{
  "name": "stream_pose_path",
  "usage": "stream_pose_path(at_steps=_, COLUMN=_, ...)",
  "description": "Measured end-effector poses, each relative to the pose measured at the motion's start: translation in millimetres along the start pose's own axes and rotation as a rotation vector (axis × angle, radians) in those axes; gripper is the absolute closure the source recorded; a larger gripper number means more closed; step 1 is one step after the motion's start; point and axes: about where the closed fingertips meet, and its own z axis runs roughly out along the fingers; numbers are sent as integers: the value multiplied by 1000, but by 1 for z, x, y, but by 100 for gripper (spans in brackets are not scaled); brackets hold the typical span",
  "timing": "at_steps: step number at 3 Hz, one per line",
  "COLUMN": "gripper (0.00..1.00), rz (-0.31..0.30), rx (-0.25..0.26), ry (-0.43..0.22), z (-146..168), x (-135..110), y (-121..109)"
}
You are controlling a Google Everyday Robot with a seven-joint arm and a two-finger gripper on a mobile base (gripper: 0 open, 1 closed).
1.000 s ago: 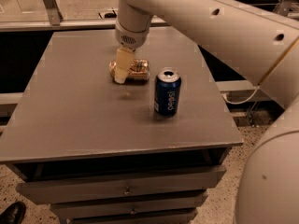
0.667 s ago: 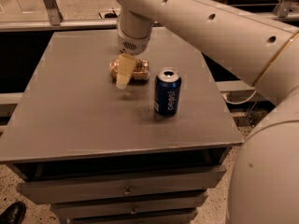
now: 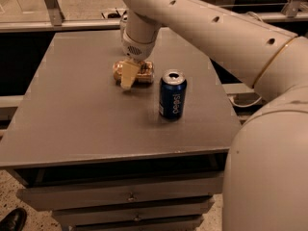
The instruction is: Pick orange can
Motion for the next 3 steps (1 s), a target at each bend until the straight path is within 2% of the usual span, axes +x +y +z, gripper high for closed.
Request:
stream_pose_path(at_steps=1, gripper=62, rz=1, rx=-17, ry=-28, z=-3, x=-5, y=2)
stream_pose_path(at_steps=2, gripper=85, rz=-14, rx=-9, ry=-84, z=-17, x=-16, y=2)
stream_pose_path(at_steps=3, gripper=100, rz=-54, rx=-6, ry=-283, z=-45, x=-45, y=-5)
